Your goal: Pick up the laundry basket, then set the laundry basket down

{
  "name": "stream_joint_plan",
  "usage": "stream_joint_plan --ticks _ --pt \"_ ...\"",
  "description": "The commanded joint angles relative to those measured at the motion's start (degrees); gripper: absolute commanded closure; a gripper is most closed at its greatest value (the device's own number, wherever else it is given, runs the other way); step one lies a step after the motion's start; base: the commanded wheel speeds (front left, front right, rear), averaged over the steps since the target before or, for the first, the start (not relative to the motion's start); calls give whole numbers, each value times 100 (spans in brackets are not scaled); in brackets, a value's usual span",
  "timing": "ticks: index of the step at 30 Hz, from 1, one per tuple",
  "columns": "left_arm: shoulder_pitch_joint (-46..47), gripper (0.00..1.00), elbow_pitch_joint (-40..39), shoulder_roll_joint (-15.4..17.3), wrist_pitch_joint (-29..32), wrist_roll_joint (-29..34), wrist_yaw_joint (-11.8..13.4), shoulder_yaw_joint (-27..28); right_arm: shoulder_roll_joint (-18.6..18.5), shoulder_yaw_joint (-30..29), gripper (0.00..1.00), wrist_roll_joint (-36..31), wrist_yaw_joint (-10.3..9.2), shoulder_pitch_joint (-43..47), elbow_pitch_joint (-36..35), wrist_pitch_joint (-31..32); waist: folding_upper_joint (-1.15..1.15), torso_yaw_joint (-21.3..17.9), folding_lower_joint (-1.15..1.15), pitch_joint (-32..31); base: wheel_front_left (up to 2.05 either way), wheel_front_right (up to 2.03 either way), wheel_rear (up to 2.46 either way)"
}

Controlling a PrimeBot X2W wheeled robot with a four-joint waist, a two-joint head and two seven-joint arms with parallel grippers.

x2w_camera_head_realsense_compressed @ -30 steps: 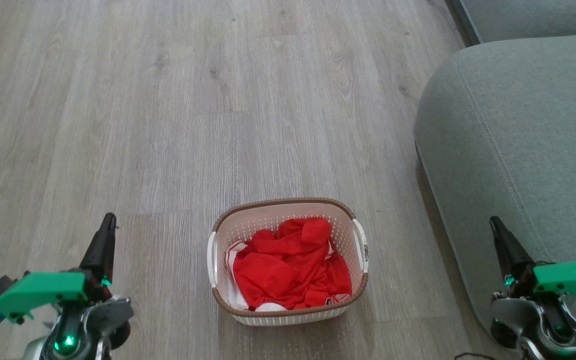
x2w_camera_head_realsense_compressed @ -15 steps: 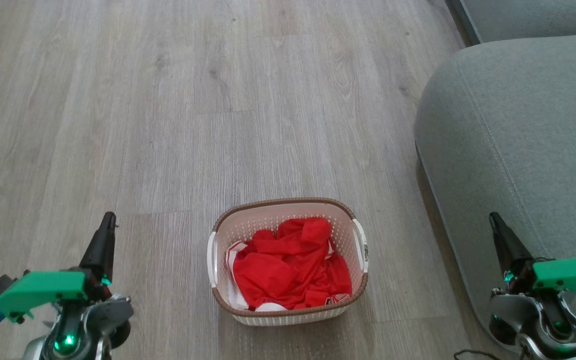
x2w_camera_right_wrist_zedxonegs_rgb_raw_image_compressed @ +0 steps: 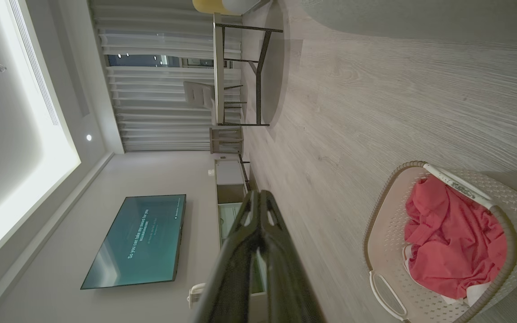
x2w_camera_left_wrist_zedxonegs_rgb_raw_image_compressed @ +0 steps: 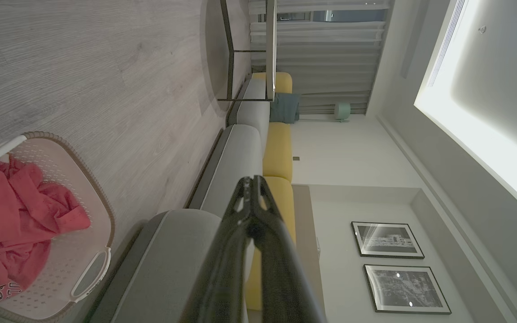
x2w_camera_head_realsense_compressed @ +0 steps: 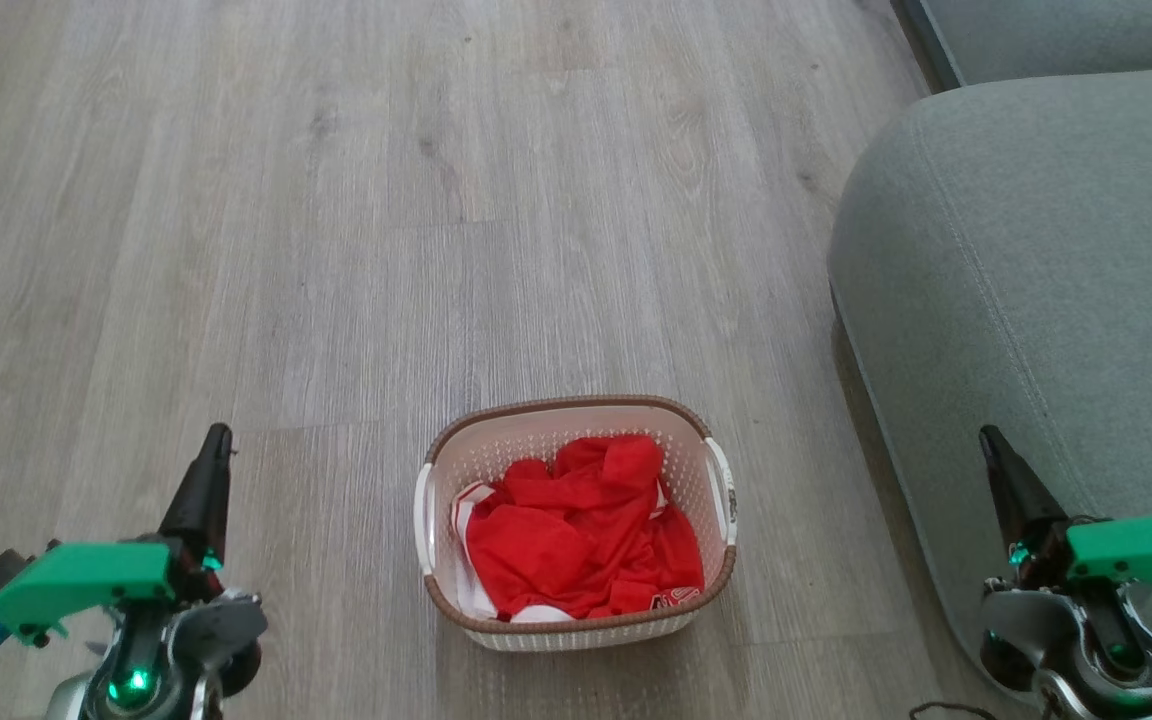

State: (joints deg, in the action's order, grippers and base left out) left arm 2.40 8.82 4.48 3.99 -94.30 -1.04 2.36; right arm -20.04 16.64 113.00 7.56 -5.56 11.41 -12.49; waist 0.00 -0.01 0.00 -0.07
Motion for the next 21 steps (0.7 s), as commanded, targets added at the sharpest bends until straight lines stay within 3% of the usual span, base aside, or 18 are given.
stream_joint_plan --ticks 1,21 --pt "304 100 -162 25 38 4 -32 200 -173 75 100 28 -8 -233 -213 -62 0 0 0 0 0 0 0" --pt "303 100 -165 11 52 19 -30 216 -252 170 100 110 -8 -246 -257 -144 0 0 0 1 0 0 0"
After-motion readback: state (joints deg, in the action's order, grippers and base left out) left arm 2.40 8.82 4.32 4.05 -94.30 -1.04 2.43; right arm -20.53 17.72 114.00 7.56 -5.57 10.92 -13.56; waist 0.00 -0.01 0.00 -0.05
